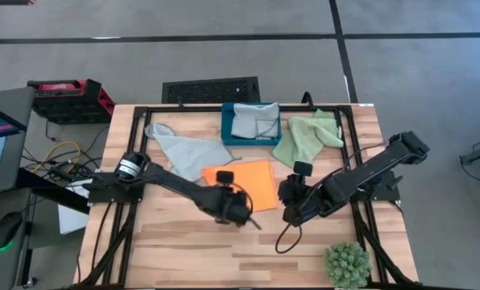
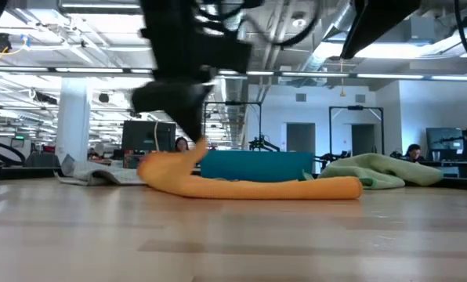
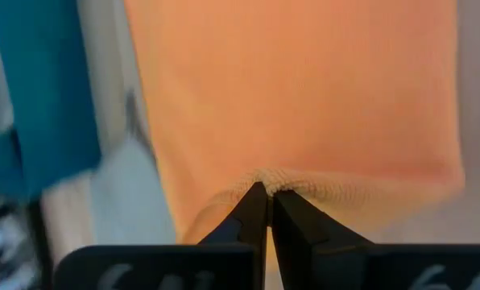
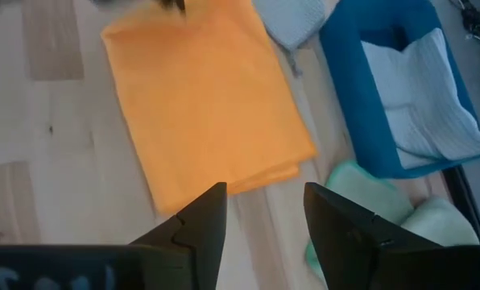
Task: Fold microfiber towels
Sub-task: Fold the orange microfiber cloth
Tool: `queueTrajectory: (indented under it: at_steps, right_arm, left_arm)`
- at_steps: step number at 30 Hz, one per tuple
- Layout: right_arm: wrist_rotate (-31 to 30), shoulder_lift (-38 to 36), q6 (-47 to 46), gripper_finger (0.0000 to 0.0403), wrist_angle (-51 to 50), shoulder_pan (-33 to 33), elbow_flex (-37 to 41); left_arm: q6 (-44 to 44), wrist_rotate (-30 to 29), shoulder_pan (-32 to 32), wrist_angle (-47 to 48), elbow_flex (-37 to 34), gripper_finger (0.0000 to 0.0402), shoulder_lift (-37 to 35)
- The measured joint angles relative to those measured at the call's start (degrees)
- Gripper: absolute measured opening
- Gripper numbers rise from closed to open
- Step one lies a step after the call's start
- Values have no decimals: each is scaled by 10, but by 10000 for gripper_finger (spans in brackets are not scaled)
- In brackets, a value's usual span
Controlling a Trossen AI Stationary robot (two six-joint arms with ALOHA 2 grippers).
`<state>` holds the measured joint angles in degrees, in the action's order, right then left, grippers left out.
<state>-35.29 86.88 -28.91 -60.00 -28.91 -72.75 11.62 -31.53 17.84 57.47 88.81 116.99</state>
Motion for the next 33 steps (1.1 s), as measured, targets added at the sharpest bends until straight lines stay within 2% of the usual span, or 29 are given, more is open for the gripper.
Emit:
queueTrajectory:
  at_steps: [6,15,29,33]
  right_arm:
    - [-4,-29,-12,187,-17,-7,0]
    - [-7,-61,-12,187,-26,-11,0]
    - [-7,-64,-12,185,-26,-11,0]
    - [-7,-64,-13,186,-26,-11,0]
  left_arm:
    - [-102,11,-39,-143,0,0,0]
    - [-161,27,-71,-285,0,0,0]
    - [-245,65,-79,-409,1,0,20]
    - [-256,64,-79,-409,0,0,24]
